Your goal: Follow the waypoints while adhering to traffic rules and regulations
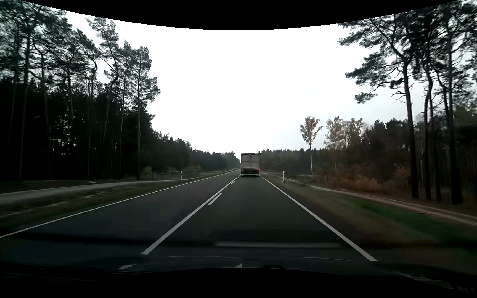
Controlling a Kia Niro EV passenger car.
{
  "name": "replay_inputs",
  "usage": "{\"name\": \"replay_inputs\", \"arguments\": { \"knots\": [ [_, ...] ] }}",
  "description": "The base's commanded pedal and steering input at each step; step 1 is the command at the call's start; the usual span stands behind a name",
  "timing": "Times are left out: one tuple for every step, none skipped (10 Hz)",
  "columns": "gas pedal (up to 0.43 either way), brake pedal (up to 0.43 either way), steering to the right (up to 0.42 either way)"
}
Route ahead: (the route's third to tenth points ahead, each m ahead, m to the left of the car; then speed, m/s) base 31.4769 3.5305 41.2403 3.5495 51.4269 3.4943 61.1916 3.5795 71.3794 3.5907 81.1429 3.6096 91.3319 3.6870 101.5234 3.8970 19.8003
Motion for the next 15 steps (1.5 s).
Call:
{"name": "replay_inputs", "arguments": {
  "knots": [
    [0.189, 0.000, 0.000],
    [0.189, 0.000, 0.000],
    [0.189, 0.000, 0.000],
    [0.189, 0.000, 0.000],
    [0.177, 0.000, 0.000],
    [0.177, 0.000, 0.000],
    [0.177, 0.000, 0.000],
    [0.169, 0.000, 0.000],
    [0.169, 0.000, 0.000],
    [0.169, 0.000, 0.000],
    [0.169, 0.000, 0.000],
    [0.169, 0.000, 0.000],
    [0.169, 0.000, 0.000],
    [0.169, 0.000, 0.000],
    [0.169, 0.000, 0.000]
  ]
}}
